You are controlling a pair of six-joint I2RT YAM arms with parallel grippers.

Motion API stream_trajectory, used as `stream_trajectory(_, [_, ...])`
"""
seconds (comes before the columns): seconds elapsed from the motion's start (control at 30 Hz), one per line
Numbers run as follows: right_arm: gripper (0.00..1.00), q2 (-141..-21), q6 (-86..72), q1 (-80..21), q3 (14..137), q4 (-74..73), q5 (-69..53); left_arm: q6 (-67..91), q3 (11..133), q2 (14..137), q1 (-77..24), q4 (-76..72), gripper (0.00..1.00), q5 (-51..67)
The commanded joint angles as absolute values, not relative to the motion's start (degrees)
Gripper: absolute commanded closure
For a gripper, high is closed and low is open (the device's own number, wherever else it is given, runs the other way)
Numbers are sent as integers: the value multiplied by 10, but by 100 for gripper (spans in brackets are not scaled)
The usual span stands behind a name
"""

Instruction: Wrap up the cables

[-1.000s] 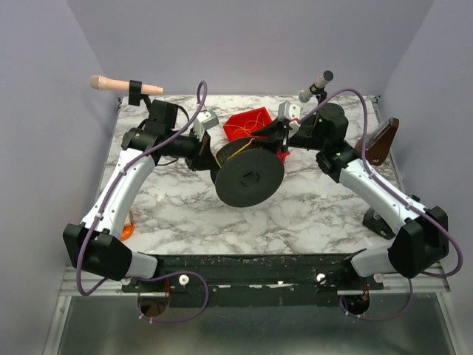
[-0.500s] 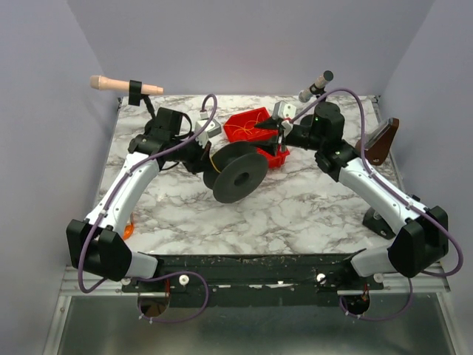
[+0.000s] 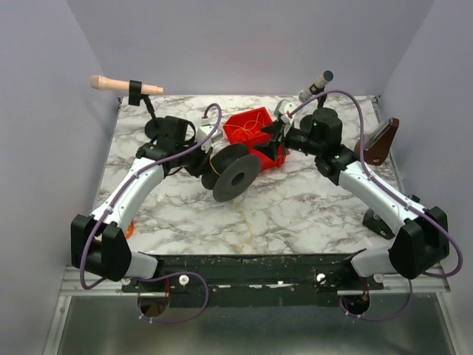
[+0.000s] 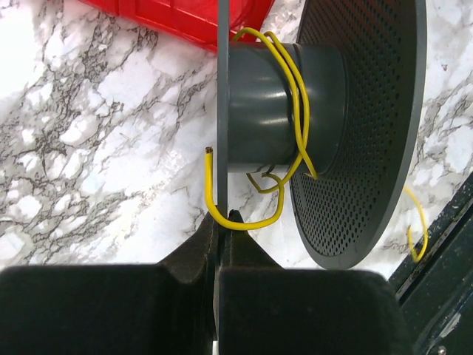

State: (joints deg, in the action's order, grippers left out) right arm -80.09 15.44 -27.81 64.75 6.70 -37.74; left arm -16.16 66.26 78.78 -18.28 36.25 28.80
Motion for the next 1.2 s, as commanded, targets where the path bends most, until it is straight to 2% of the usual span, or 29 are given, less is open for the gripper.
stream_trajectory(0.0, [32, -761, 111, -280, 607, 31, -329, -152, 696, 780, -181, 344, 100, 317])
stream_trajectory(0.1, [34, -742, 60, -280, 575, -36, -250, -160, 691, 774, -177, 348, 100, 316])
stream_trajectory(0.17, [35, -720, 14, -288, 553, -76, -238, -152, 688, 776, -176, 346, 100, 317])
stream_trajectory(0.3, [30, -649, 63, -400, 449, -75, -150, -129, 692, 782, -176, 336, 100, 321])
stream_trajectory(0.37, [30, -627, 116, -436, 420, -75, -180, -128, 695, 785, -174, 337, 100, 323])
stream_trajectory(0.47, [30, -621, 254, -477, 416, -104, -339, -129, 691, 783, -171, 331, 100, 330])
stream_trajectory(0.53, [30, -639, 354, -497, 432, -137, -424, -129, 686, 781, -169, 330, 100, 335])
stream_trajectory(0.6, [31, -682, 413, -504, 467, -173, -447, -132, 684, 780, -169, 330, 100, 340])
stream_trajectory(0.7, [35, -780, 473, -518, 539, -255, -414, -135, 684, 780, -169, 334, 100, 345])
stream_trajectory(0.8, [35, -854, 524, -545, 579, -298, -397, -139, 686, 783, -169, 338, 100, 347])
stream_trajectory(1.17, [27, -950, 604, -594, 624, -295, -327, -124, 704, 801, -164, 330, 100, 353])
